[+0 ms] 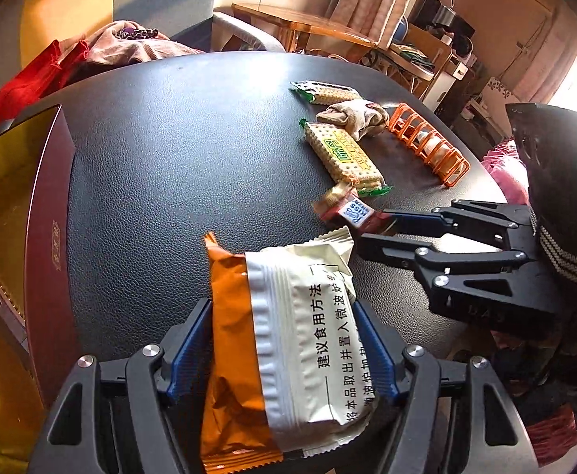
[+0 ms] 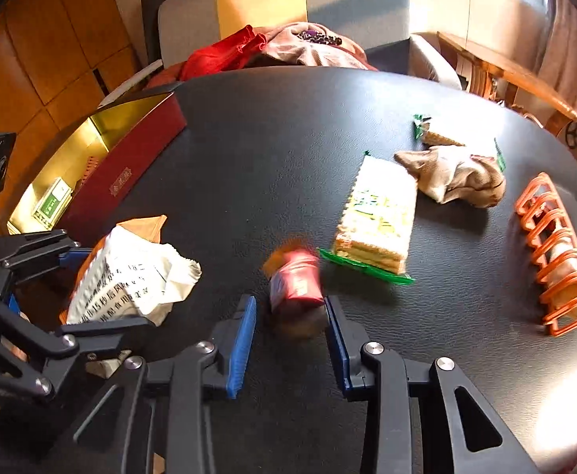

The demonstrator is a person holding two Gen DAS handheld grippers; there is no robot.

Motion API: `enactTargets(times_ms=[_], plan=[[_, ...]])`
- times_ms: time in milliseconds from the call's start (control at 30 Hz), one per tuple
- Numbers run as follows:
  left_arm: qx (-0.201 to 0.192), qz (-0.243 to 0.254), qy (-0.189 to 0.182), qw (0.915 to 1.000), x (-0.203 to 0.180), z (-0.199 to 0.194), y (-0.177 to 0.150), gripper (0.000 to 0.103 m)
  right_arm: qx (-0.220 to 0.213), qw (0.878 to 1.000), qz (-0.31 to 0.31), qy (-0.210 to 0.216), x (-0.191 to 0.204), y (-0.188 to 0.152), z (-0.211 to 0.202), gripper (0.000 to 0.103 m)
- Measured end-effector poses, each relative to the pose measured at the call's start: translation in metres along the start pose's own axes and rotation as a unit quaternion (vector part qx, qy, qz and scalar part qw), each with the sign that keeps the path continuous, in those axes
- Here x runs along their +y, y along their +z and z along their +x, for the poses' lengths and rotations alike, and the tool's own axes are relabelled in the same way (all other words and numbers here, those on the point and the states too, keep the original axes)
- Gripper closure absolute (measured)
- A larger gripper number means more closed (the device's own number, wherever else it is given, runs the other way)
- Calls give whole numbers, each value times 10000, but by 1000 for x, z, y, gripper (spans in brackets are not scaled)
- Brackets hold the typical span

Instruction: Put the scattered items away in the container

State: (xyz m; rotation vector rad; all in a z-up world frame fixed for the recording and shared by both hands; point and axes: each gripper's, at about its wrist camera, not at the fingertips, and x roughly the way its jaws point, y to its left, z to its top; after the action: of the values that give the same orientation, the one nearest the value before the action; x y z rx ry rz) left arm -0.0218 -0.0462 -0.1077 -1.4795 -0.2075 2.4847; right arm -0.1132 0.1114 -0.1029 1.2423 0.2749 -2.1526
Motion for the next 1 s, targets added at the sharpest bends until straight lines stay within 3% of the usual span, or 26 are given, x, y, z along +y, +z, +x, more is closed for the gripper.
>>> enactTargets(times_ms=[133,233,467,533,567,700,1000], plan=[[11,-31,-19,10000,1,3,1,32,37,9998,158,88,1,2,7,65],[28,-73,-31,10000,3,5,1,32,-29,9992,386,133,-5,1,7,56],[1,-208,5,9998,7,4,-3,34,-146,9988,473,46,-3,6,11,56],[-44,-217,35,9997,6,3,-4,35,-139,9994,305,-55,5,6,12,64],[-64,-227,60,9997,6,3,-5,36,-123,9996,225,-123,8,6,13,74],[-177,-178,180,9995,3,0,-9,37,-72,9994,36,-331,17,0,12,78],[-350,-179,147,9991,0,-13,-15,38,-227,9980,523,-261,9,-19,-9,80]])
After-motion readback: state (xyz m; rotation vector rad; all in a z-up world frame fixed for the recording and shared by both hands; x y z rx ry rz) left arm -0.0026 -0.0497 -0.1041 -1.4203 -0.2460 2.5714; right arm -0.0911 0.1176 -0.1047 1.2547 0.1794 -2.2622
